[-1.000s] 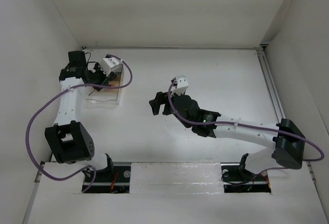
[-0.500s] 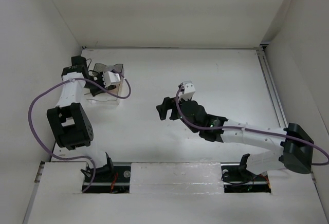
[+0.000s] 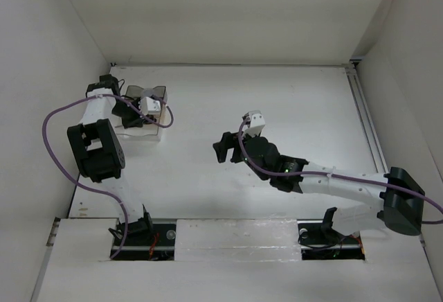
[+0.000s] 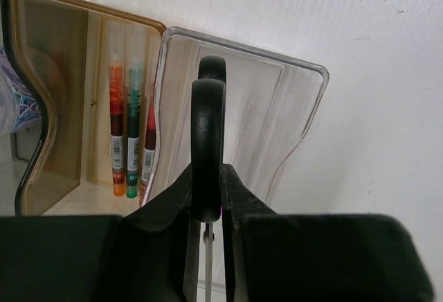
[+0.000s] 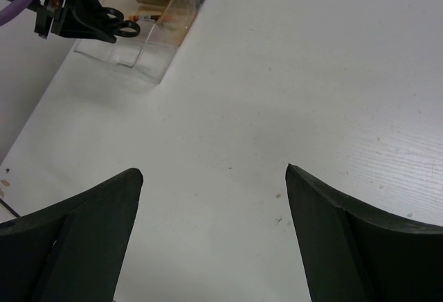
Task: Sort the stationery into containers
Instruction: Place the scissors in the storage box, then reset both arms
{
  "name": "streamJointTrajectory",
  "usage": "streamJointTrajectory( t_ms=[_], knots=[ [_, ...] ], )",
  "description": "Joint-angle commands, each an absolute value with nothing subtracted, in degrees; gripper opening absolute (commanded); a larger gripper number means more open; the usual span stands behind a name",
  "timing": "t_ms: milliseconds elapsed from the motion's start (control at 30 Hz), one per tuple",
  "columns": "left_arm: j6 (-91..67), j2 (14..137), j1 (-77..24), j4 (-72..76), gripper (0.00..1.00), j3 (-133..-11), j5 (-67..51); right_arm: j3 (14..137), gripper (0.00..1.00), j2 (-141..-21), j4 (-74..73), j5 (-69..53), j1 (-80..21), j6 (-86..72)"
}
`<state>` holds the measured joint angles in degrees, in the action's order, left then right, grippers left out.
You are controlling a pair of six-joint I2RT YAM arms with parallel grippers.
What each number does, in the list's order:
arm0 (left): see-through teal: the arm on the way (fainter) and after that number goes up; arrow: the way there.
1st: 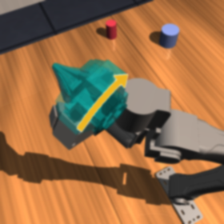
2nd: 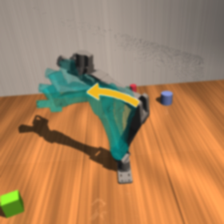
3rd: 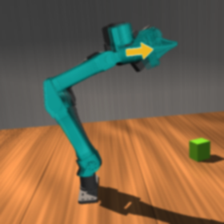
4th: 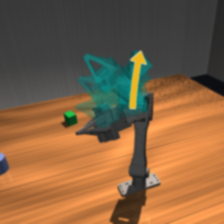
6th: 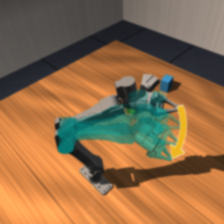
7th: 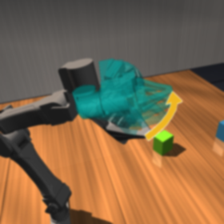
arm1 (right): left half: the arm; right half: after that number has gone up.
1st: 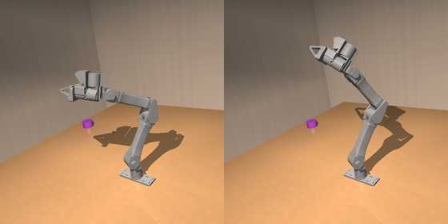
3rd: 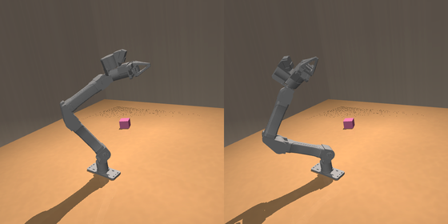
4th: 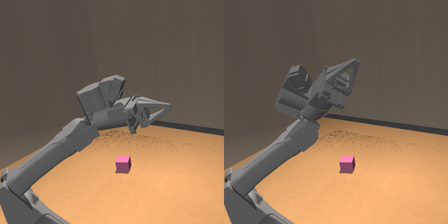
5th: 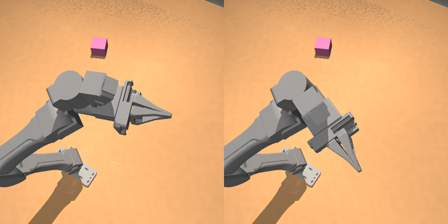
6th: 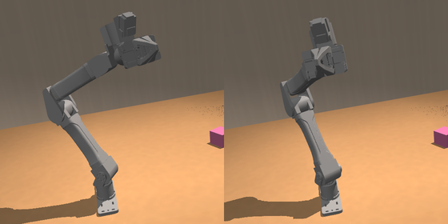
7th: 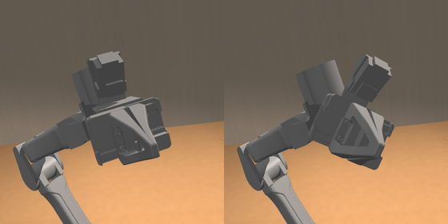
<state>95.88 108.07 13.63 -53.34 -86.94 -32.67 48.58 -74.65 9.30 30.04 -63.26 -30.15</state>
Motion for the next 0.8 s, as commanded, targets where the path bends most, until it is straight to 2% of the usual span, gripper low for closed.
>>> streamJointTrajectory(
  t_ms=[0, 67, 133, 167, 200, 233, 267, 500, 767],
  knots=[
    [98.2, 106.3, 14.0, -55.5, 0.0, -86.3, -35.2, 51.4, 0.9, -75.7, 9.8, 31.2, -62.8, -29.0],
    [98.2, 106.9, 14.0, -55.5, 0.03, -86.3, -35.2, 52.1, 0.9, -76.4, 9.8, 30.7, -62.3, -29.0],
    [97.3, 107.7, 14.0, -56.7, 0.1, -86.8, -35.2, 52.8, 0.9, -77.1, 9.8, 30.2, -62.3, -29.0],
    [97.3, 107.7, 14.0, -57.2, 0.17, -87.6, -35.2, 53.4, 0.9, -77.8, 9.8, 30.1, -62.3, -29.0],
    [97.3, 108.4, 14.0, -57.7, 0.3, -87.6, -35.2, 53.4, 0.9, -78.3, 9.8, 29.5, -62.3, -29.0],
    [97.3, 108.9, 14.0, -57.7, 0.97, -87.6, -35.2, 53.4, 0.9, -78.3, 9.8, 29.5, -62.3, -29.0],
    [96.8, 108.9, 14.0, -58.5, 1.0, -87.6, -35.2, 53.4, 0.9, -78.8, 9.8, 29.5, -62.3, -29.0],
    [97.3, 106.9, 14.0, -60.2, 1.0, -88.7, -37.1, 53.4, 0.9, -78.3, 9.8, 29.5, -62.3, -29.0],
    [94.1, 97.0, 15.5, -63.3, 1.0, -96.2, -48.0, 54.6, 0.9, -78.3, 9.8, 29.0, -62.3, -28.5]
  ],
)
